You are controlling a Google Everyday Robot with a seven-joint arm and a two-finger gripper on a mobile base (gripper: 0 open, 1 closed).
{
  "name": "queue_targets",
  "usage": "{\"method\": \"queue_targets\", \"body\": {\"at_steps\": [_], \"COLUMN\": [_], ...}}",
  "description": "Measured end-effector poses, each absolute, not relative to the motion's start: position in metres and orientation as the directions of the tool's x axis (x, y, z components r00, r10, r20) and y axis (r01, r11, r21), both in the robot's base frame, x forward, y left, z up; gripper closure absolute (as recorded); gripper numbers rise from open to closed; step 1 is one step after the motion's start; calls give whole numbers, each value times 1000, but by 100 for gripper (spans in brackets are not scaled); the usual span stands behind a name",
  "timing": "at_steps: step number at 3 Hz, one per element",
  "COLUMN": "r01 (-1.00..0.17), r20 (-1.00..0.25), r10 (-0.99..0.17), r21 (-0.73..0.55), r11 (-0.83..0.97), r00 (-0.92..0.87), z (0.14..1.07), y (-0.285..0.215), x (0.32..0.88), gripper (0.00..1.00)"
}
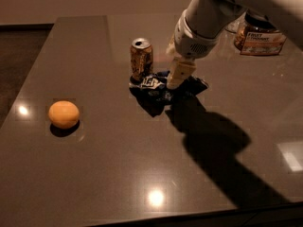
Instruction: Move blue chip bag near orange can
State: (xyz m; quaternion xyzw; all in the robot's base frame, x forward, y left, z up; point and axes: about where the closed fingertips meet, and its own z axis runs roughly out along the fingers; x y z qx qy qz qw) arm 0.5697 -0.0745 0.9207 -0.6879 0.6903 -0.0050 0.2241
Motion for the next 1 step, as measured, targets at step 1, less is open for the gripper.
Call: {"method": "queue_targets", "body": {"at_steps": [1], "r01": [-947], "r20": [-302], "r10": [-952], "r21": [-316], "r11": [53], "r00": [48], "z": [921], "y": [-74], "x": [569], "gripper": [0]}}
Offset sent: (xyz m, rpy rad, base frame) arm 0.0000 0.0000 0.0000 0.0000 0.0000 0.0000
